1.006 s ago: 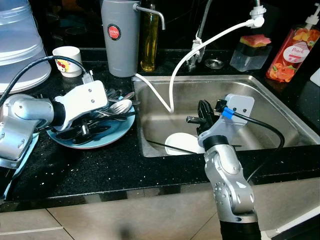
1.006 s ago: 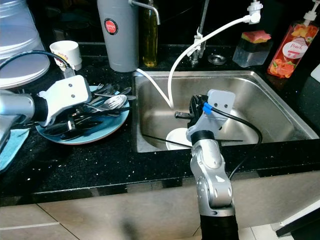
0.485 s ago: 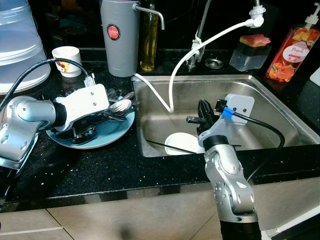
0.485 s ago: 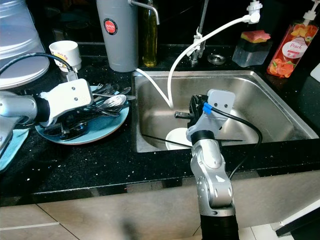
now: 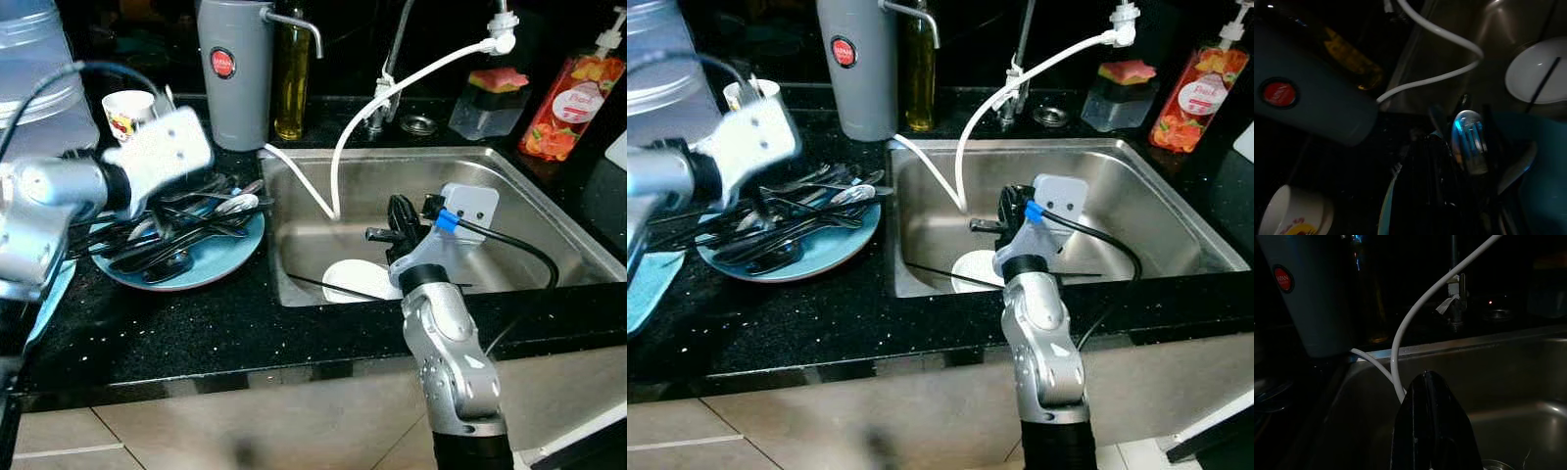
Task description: Kitchen organization
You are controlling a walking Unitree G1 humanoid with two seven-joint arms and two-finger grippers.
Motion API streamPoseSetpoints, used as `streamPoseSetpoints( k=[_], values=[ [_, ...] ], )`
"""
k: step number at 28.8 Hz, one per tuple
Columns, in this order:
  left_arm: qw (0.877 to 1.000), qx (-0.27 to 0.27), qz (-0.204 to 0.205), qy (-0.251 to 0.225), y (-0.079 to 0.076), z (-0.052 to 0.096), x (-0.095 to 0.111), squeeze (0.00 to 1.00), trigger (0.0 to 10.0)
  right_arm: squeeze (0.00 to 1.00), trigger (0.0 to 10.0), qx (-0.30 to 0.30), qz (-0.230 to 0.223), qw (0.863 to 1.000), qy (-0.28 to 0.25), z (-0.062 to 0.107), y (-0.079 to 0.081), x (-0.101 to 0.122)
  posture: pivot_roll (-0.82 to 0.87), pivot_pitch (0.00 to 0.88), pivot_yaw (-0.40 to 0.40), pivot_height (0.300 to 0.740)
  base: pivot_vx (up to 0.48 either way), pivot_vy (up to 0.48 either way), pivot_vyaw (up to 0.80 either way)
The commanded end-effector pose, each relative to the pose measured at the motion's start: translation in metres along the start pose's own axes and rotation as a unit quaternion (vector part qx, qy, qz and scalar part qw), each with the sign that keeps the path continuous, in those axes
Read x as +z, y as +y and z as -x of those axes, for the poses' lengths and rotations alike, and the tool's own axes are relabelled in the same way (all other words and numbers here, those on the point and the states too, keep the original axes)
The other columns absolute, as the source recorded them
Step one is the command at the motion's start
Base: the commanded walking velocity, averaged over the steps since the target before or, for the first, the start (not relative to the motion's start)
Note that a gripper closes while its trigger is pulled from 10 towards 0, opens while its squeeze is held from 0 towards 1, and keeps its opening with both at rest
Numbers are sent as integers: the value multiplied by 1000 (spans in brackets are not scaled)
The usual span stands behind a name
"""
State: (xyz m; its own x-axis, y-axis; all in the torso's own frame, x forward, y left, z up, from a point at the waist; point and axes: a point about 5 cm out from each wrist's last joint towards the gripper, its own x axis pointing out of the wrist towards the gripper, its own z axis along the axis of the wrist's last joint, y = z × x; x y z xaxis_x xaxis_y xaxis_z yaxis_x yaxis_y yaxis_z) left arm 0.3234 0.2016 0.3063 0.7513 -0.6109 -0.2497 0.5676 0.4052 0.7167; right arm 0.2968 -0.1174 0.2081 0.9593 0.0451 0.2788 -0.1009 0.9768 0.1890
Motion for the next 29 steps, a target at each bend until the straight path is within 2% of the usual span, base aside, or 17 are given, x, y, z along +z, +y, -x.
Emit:
streamPoseSetpoints(
  k=[1,3,4,8,12,13,14,19,21,24,25,26,27,28,29],
  values=[
    [1000,-24,5,-3,-7,-4,-1,0,10000,0,10000,-1,3,1000,2,-1,-1,-1,266,0,-53,740,0,0,0],
    [999,-32,3,3,-11,-4,-4,0,10000,0,10000,-1,3,1000,2,-1,-1,-1,266,0,-53,740,0,0,0],
    [999,-53,1,11,-20,-5,-10,1000,10000,0,10000,-1,3,1000,3,-1,-1,-1,266,0,-53,740,0,0,0],
    [996,-84,15,16,-28,-5,-14,1000,10000,0,10000,0,3,1000,3,-1,0,-1,266,0,-53,740,0,0,0],
    [996,-90,18,20,-30,-6,-16,1000,10000,0,10000,1,2,1000,3,-1,0,-1,266,0,-54,740,0,0,0],
    [995,-97,21,27,-31,-6,-18,294,10000,0,10000,2,2,1000,4,-1,1,-2,267,0,-54,740,0,0,0],
    [994,-104,24,32,-33,-5,-20,0,10000,0,10000,5,1,1000,6,-1,1,-2,267,0,-53,740,0,0,0],
    [991,-124,15,51,-34,-1,-26,0,10000,0,10000,102,3,993,57,5,20,-15,266,0,-51,740,0,0,0],
    [990,-128,12,54,-34,0,-27,0,10000,0,10000,117,7,991,68,7,22,-17,266,0,-51,740,0,0,0],
    [987,-145,-1,66,-36,5,-30,0,10000,0,10000,180,22,979,98,15,29,-24,266,0,-50,740,0,0,0],
    [987,-145,-1,66,-36,5,-30,0,10000,0,10000,180,22,979,98,15,29,-24,266,0,-50,740,0,0,0],
    [986,-149,-7,73,-37,6,-32,0,6706,0,10000,200,23,974,105,18,32,-25,266,0,-50,740,0,0,0],
    [986,-149,-7,73,-37,6,-32,0,6706,0,10000,200,23,974,105,18,32,-25,266,0,-50,740,0,0,0],
    [985,-151,-15,82,-38,7,-35,0,4549,0,10000,219,24,969,109,20,36,-26,266,0,-51,740,0,0,0],
    [984,-151,-19,88,-38,7,-37,0,3098,0,10000,232,24,966,112,21,39,-26,268,0,-52,740,0,0,0]
  ],
)
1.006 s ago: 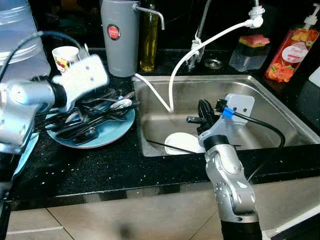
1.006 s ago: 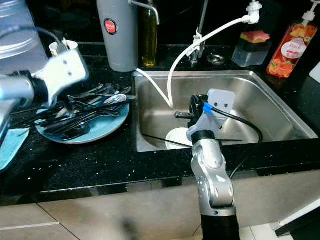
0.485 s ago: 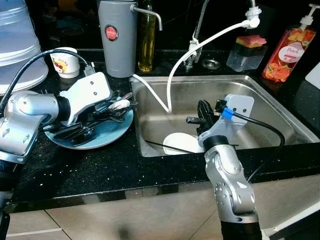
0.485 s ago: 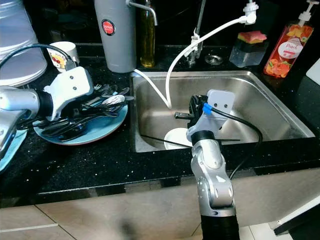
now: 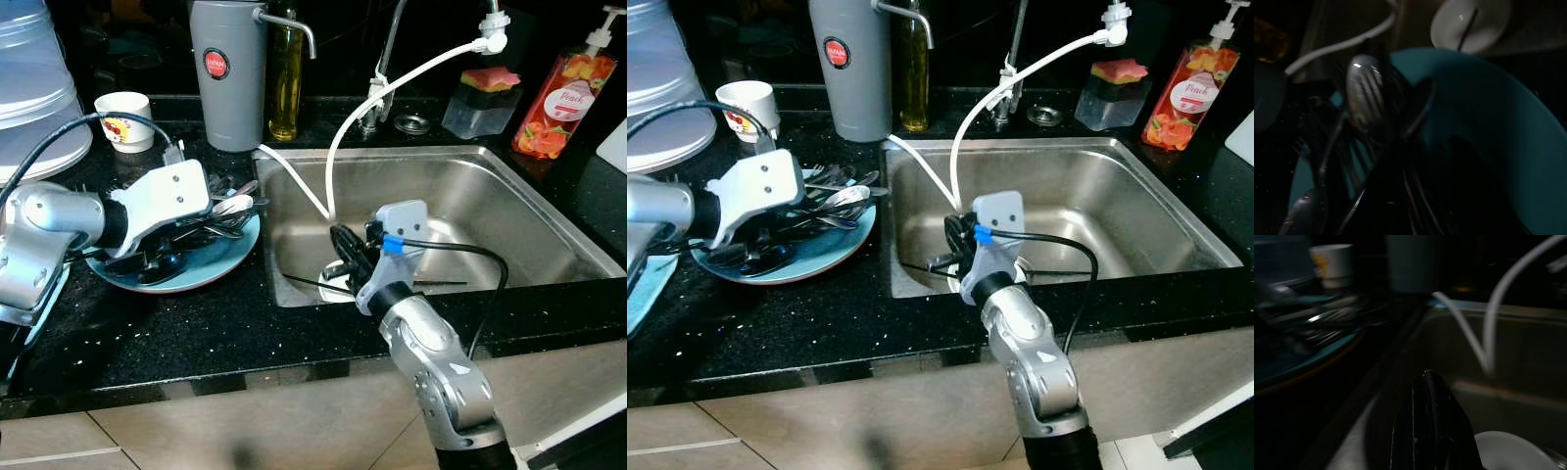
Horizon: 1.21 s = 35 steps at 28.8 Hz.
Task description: Kitchen organization
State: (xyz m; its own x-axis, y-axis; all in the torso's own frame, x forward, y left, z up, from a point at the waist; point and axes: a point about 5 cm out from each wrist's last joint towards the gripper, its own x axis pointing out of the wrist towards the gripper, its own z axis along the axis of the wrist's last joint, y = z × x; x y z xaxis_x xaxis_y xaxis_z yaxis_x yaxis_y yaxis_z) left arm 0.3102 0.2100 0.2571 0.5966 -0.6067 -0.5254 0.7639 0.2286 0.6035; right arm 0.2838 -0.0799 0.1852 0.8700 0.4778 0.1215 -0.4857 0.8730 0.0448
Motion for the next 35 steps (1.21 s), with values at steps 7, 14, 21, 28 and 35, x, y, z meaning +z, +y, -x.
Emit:
streamPoseSetpoints(
  k=[7,14,21,28,35],
  values=[
    [999,-9,-22,27,-1,3,-4,0,0,0,10000,52,-3,998,19,2,13,-3,269,0,-53,740,0,0,0],
    [1000,10,-18,0,5,3,4,0,0,0,10000,52,-4,998,19,5,11,-2,267,0,-53,740,0,0,0],
    [998,64,-10,-29,20,6,15,0,0,0,10000,44,-6,999,14,5,8,0,270,0,-52,740,0,0,0],
    [985,131,48,-100,41,3,36,0,10000,0,10000,37,-10,999,9,3,7,1,263,0,-52,740,0,0,0],
    [994,77,12,-73,25,-1,29,122,10000,0,10000,31,-12,999,7,4,6,2,263,0,-49,740,0,0,0]
  ],
)
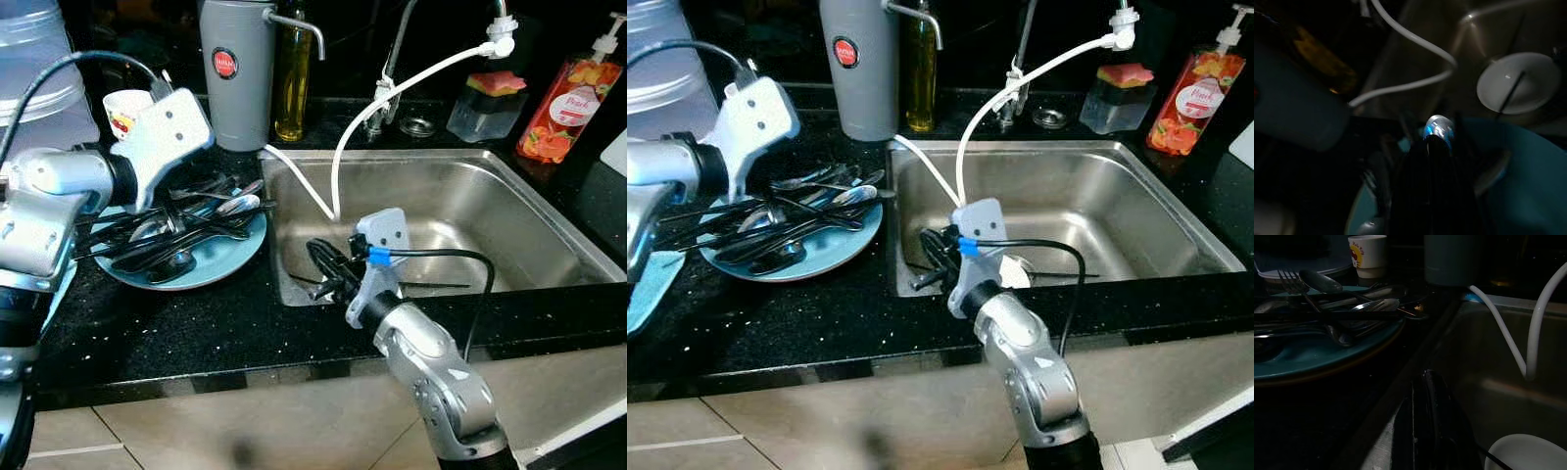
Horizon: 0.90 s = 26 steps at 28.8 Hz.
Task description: Kitchen organization
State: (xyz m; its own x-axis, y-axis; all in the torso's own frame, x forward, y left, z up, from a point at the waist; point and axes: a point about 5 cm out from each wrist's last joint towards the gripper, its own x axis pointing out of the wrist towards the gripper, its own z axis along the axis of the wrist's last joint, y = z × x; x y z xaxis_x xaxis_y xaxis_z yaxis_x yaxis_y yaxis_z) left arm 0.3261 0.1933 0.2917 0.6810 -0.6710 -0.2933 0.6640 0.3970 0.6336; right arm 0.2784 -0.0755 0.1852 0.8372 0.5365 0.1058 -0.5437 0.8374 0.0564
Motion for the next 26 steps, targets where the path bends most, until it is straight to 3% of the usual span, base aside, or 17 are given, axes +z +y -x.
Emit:
streamPoseSetpoints(
  k=[1,7,14,15,18,19,20,21,22,23,24,25,26],
  values=[
    [998,-42,-30,24,-10,4,-4,1000,10000,0,10000,-3,-2,1000,-3,2,-1,2,266,0,-50,740,0,0,0],
    [995,-74,-35,60,-18,9,-16,1000,10000,0,10000,-3,-4,1000,-5,1,0,2,269,0,-53,740,0,0,0],
    [994,-78,-36,62,-16,8,-16,1000,10000,0,10000,-6,-4,1000,-6,0,-1,3,266,0,-51,740,0,0,0],
    [993,-95,-35,68,-20,7,-19,0,10000,0,10000,-6,-4,1000,-7,0,-1,3,266,0,-49,740,0,0,0],
    [989,-116,-45,85,-27,7,-26,0,10000,0,10000,-7,-5,1000,-7,0,-1,3,266,0,-48,740,0,0,0],
    [987,-118,-54,96,-28,7,-30,0,9216,0,10000,-7,-5,1000,-7,0,-1,3,265,0,-48,740,0,0,0],
    [985,-115,-63,107,-28,6,-33,0,7412,0,10000,-7,-5,1000,-7,0,-1,3,265,0,-48,740,0,0,0],
    [985,-113,-67,115,-27,6,-35,0,6314,0,10000,-8,-5,1000,-7,0,-1,3,265,0,-48,740,0,0,0],
    [984,-111,-68,118,-27,6,-36,0,6314,0,10000,-8,-5,1000,-7,0,-1,3,266,0,-48,740,0,0,0],
    [984,-108,-70,125,-26,6,-38,0,2000,0,10000,-8,-5,1000,-8,0,-1,3,266,0,-48,740,0,0,0],
    [984,-108,-70,125,-26,6,-38,0,2000,0,10000,-8,-5,1000,-8,0,-1,3,266,0,-48,740,0,0,0],
    [983,-107,-71,129,-26,6,-39,0,1059,0,10000,-8,-5,1000,-8,0,-1,3,265,0,-48,740,0,0,0],
    [983,-107,-71,129,-26,6,-39,0,1059,0,10000,-8,-5,1000,-8,0,-1,3,265,0,-48,740,0,0,0]
  ],
)
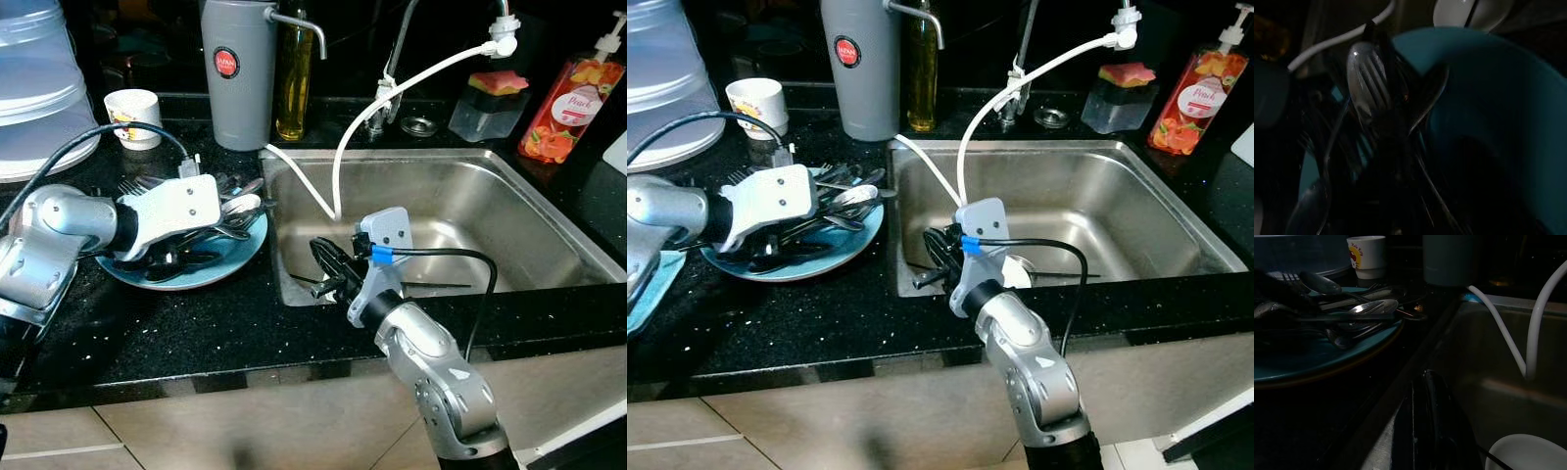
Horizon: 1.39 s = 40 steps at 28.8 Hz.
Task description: Kitchen organization
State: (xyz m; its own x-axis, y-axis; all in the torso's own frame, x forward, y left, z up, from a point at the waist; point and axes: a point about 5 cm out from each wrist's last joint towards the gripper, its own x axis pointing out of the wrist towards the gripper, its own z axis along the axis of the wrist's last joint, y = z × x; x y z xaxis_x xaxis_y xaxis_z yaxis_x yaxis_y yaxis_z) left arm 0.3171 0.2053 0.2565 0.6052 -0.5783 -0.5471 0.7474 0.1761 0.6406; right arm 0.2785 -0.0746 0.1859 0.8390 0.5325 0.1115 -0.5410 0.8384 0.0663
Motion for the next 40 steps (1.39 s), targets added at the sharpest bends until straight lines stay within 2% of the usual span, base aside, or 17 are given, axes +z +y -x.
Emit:
streamPoseSetpoints(
  k=[1,9,10,14,15,16,18,21,24,29,31,32,34,35,36,39,40],
  values=[
    [999,-12,-1,31,-4,-1,-10,0,0,0,10000,-6,-1,1000,-5,1,-2,2,266,0,-49,740,0,0,0],
    [1000,-8,5,28,-4,-1,-10,0,0,0,10000,-7,0,1000,-7,1,-3,3,266,0,-51,740,0,0,0],
    [1000,2,8,10,0,0,-5,0,0,0,10000,-6,0,1000,-7,1,-3,3,267,0,-53,740,0,0,0],
    [1000,18,13,-10,5,2,1,0,0,0,10000,-5,0,1000,-7,1,-3,3,267,0,-55,740,0,0,0],
    [999,34,21,-25,10,3,6,0,6000,0,10000,-5,0,1000,-8,0,-3,4,268,0,-56,740,0,0,0],
    [998,52,28,-38,16,5,11,0,10000,0,10000,-5,1,1000,-8,0,-3,4,268,0,-56,740,0,0,0],
    [996,63,33,-47,20,6,14,0,10000,0,10000,-4,1,1000,-8,0,-3,4,268,0,-56,740,0,0,0],
    [989,104,57,-86,33,11,24,0,10000,0,10000,-4,0,1000,-9,0,-3,4,270,0,-57,740,0,0,0],
    [985,117,69,-106,37,13,29,0,10000,0,10000,-4,0,1000,-10,0,-3,4,270,0,-57,740,0,0,0],
    [977,132,95,-134,41,5,39,0,10000,0,10000,-5,-1,1000,-11,-1,-3,5,270,0,-57,740,0,0,0],
    [970,146,121,-151,46,-11,51,0,10000,0,10000,-13,1,1000,-11,-1,-5,5,267,0,-49,740,0,0,0],
    [970,146,121,-151,46,-11,51,0,10000,0,10000,-13,1,1000,-11,-1,-5,5,267,0,-49,740,0,0,0],
    [962,155,151,-170,52,-32,70,0,10000,0,10000,-43,7,999,-13,-1,-14,6,271,0,-45,740,0,0,0],
    [962,155,151,-170,52,-32,70,0,10000,0,10000,-43,7,999,-13,-1,-14,6,271,0,-45,740,0,0,0],
    [955,156,172,-182,55,-43,82,0,10000,0,10000,-71,10,997,-14,0,-21,6,272,0,-43,740,0,0,0],
    [950,156,186,-194,58,-51,93,0,10000,0,10000,-99,13,995,-14,0,-29,7,273,0,-40,740,0,0,0],
    [940,155,215,-216,61,-59,107,0,10000,0,10000,-131,16,991,-16,2,-37,8,274,0,-37,740,0,0,0]
  ],
)
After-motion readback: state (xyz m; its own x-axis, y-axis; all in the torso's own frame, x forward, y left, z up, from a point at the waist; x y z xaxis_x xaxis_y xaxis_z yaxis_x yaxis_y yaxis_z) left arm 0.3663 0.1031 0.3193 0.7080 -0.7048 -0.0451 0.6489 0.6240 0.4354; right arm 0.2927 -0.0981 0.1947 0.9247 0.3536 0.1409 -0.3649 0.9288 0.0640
